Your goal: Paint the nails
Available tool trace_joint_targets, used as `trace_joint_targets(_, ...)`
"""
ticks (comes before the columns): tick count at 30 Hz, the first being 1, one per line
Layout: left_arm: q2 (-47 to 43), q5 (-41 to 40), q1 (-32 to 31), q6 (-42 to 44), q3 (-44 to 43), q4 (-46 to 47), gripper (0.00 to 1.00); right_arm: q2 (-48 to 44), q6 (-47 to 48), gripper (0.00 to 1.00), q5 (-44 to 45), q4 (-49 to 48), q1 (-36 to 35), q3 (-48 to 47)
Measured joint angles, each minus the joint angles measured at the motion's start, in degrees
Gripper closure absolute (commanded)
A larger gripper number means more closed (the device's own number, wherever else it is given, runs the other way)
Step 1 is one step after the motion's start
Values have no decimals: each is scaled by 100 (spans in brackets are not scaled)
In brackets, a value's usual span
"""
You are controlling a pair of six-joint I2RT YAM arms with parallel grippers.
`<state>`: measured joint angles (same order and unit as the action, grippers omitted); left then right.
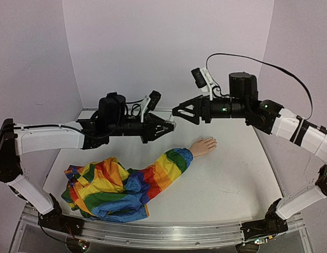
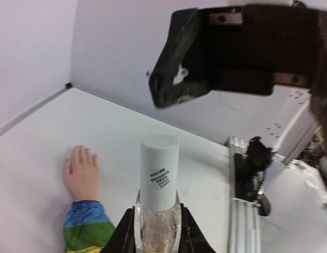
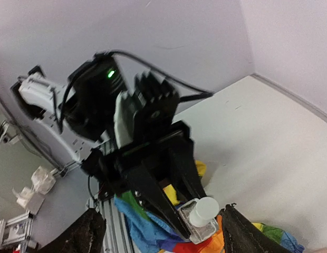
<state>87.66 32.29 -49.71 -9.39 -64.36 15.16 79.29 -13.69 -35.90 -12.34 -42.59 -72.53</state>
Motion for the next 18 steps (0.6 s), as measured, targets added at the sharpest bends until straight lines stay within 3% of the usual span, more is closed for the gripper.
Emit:
trace_joint_targets(4, -26, -1639, -413, 505, 122, -50, 100, -92, -498, 38, 841, -4, -22, -4)
trace_joint_targets(8, -24, -2527, -667, 804, 122, -50, 100, 96, -1019, 45, 1366, 44, -33, -7)
trace_joint_targets(18, 39, -3351, -776, 984, 94, -59, 100, 645, -1545, 63, 1991, 157, -289, -175)
